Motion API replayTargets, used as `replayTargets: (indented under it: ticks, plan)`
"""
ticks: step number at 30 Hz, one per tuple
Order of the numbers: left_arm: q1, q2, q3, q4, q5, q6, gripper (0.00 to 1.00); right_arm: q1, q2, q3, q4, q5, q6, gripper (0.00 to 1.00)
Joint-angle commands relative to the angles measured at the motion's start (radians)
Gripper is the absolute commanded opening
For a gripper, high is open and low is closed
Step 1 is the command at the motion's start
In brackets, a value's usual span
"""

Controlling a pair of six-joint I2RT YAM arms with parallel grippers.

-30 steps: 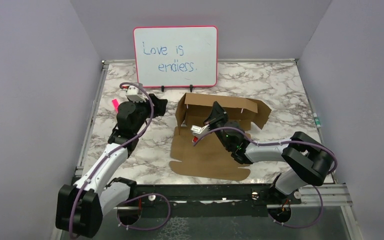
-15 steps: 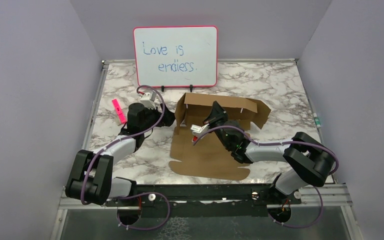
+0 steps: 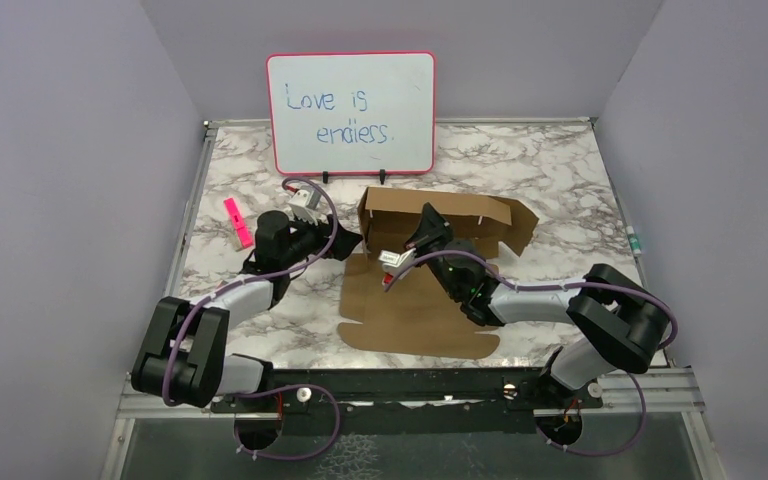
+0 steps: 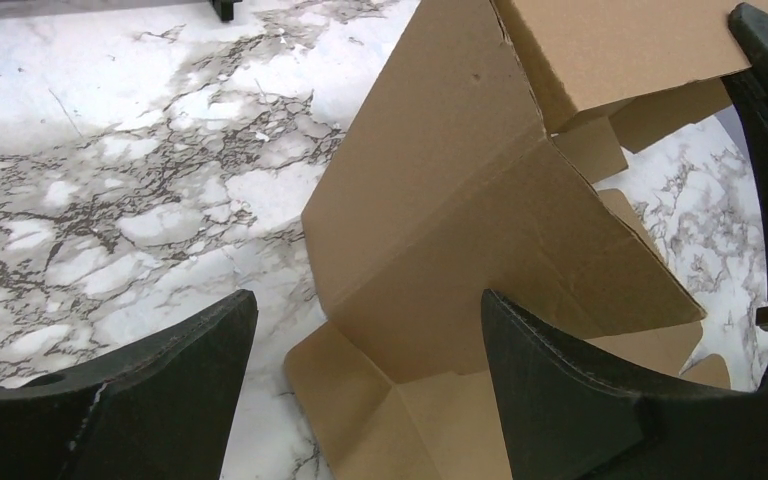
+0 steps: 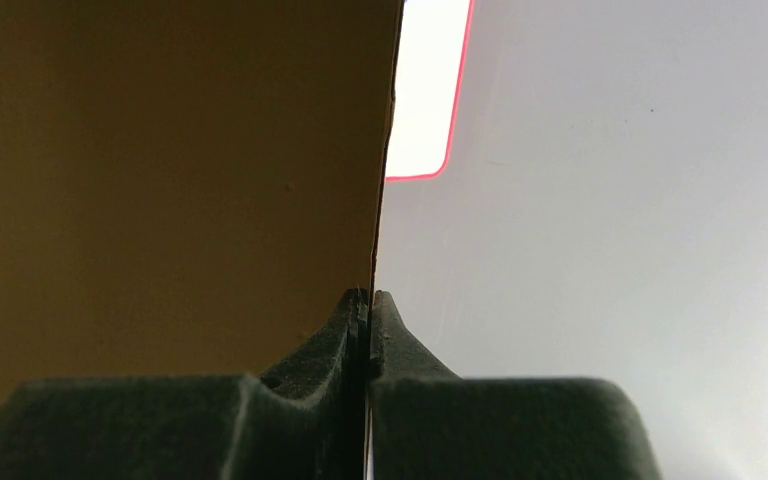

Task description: Fold the paper box

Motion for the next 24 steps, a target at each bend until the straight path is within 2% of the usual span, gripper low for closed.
replayTargets:
  ticks: [1,14,24]
  plan:
    - [-0.012,0.038,0.012,0.076,0.031,0.043,0.83,0.016,0.018,0.025,-0.049,-0.026,0.015,0.05]
    - [-0.03,0.127,0.043,0.19,-0.002,0.122,0.82,0.032,-0.015,0.062,-0.204,-0.053,0.082,0.05]
    - [-0.062,0.208,0.052,0.267,-0.08,0.13,0.75,0.035,-0.047,0.099,-0.359,-0.08,0.159,0.05]
